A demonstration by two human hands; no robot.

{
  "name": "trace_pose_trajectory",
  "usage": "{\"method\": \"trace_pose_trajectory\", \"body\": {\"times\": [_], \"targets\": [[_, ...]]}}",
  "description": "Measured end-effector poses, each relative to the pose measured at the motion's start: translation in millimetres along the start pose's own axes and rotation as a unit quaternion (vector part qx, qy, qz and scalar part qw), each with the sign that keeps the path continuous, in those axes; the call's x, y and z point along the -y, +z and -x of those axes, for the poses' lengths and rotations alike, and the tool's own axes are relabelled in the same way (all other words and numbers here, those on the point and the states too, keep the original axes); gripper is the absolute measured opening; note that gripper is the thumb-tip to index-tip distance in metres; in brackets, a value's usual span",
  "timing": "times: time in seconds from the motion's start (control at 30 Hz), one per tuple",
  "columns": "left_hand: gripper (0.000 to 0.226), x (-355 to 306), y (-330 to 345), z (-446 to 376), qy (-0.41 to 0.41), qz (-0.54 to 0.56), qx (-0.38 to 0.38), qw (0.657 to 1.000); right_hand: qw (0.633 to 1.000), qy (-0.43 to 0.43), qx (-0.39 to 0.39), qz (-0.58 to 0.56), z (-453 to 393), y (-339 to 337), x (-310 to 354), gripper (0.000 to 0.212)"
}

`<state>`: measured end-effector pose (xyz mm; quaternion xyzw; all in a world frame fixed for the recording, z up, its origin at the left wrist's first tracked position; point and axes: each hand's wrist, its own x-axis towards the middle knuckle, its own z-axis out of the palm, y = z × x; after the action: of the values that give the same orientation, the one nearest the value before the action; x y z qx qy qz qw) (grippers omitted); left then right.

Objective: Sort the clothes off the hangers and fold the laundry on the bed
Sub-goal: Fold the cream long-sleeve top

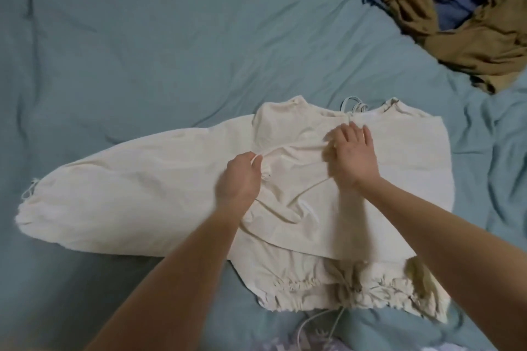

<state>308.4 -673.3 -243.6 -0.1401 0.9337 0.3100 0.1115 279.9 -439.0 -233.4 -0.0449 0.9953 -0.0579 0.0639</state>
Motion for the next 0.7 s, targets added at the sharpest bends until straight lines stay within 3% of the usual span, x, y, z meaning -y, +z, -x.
{"method": "trace_pose_trajectory", "body": {"times": [0.1, 0.17, 0.23, 0.3, 0.37, 0.4, 0.47, 0.53, 0.6, 0.7], "targets": [[0.029, -5.5, 11.1, -0.6, -0.005, -0.1, -0.008, 0.995, 1.0, -0.002, 0.012, 0.018, -6.7, 2.4, -28.0, 0.038], [0.026, -13.6, 17.4, -2.2, 0.022, -0.179, -0.053, 0.982, 0.999, -0.028, 0.013, 0.034, -13.7, 2.8, -41.3, 0.037], [0.033, -24.2, 25.5, -5.3, 0.092, -0.181, -0.118, 0.972, 0.998, -0.044, -0.018, 0.03, -20.9, 2.1, -50.6, 0.025], [0.036, -46.3, 33.7, -2.0, 0.224, -0.116, -0.149, 0.956, 0.998, -0.047, -0.048, 0.002, -28.9, -2.4, -58.1, 0.013], [0.043, -68.1, 48.4, 11.1, 0.331, -0.117, -0.106, 0.931, 0.996, -0.051, -0.062, -0.025, -35.7, -9.0, -63.7, 0.011], [0.056, -75.6, 57.0, 21.2, 0.349, -0.153, -0.05, 0.923, 0.995, -0.058, -0.072, -0.044, -38.5, -10.2, -65.8, 0.011], [0.086, -77.6, 73.9, 36.2, 0.309, -0.246, 0.104, 0.913, 0.99, -0.067, -0.086, -0.093, -37.4, -12.0, -69.4, 0.015], [0.101, -68.6, 84.5, 39.7, 0.222, -0.3, 0.213, 0.903, 0.988, -0.055, -0.063, -0.13, -22.1, -10.9, -74.5, 0.03], [0.103, -69.3, 83.7, 40.6, 0.204, -0.316, 0.227, 0.898, 0.988, -0.009, -0.032, -0.152, 14.4, -12.8, -86.8, 0.044], [0.09, -80.3, 78.3, 51.6, 0.275, -0.281, 0.171, 0.904, 0.979, 0.04, -0.042, -0.195, 93.0, -22.5, -111.5, 0.046]]}}
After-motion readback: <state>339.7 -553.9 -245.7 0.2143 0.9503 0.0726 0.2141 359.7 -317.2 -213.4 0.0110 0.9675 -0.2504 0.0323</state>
